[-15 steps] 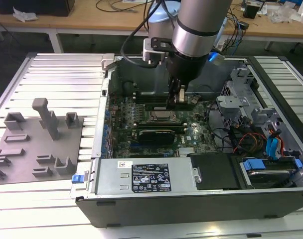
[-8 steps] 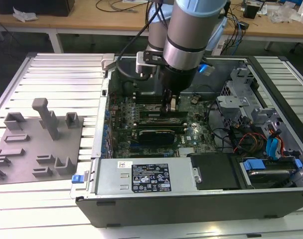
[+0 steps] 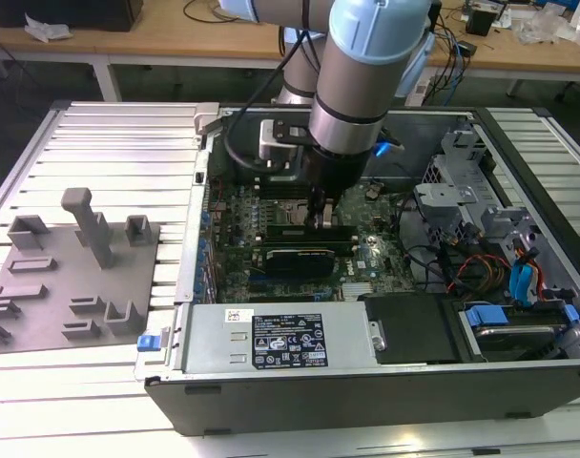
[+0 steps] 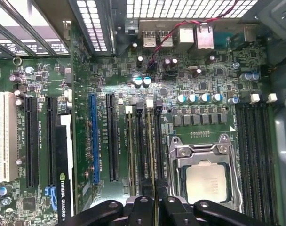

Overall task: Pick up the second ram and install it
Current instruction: 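Insert the second ram into the second slot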

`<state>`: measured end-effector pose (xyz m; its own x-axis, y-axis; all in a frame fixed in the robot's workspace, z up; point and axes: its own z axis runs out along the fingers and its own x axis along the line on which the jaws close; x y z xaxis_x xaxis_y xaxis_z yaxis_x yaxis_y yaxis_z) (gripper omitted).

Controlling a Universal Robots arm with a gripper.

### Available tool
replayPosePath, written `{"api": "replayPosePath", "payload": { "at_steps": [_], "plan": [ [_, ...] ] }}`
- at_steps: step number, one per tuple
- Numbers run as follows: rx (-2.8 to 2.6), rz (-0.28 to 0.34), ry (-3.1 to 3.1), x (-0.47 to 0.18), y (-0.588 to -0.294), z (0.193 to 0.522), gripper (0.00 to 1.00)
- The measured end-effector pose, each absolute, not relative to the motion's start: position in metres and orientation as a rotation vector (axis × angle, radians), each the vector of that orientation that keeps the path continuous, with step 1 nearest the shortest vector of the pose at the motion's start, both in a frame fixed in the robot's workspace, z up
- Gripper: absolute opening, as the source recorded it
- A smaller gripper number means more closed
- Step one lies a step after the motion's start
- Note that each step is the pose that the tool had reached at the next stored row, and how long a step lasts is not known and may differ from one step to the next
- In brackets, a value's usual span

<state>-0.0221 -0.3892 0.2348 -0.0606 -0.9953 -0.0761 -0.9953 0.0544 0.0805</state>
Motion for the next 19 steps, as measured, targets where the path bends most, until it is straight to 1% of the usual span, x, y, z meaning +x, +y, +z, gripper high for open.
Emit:
{"api": "replayPosePath", "payload": {
  "at_steps": [7,19],
  "plan": [
    [-2.153,0.175,2.280,-0.0241,-0.3883,0.2275,0.14],
    [-2.124,0.175,2.305,-0.0236,-0.3879,0.2272,0.14]
  ]
}}
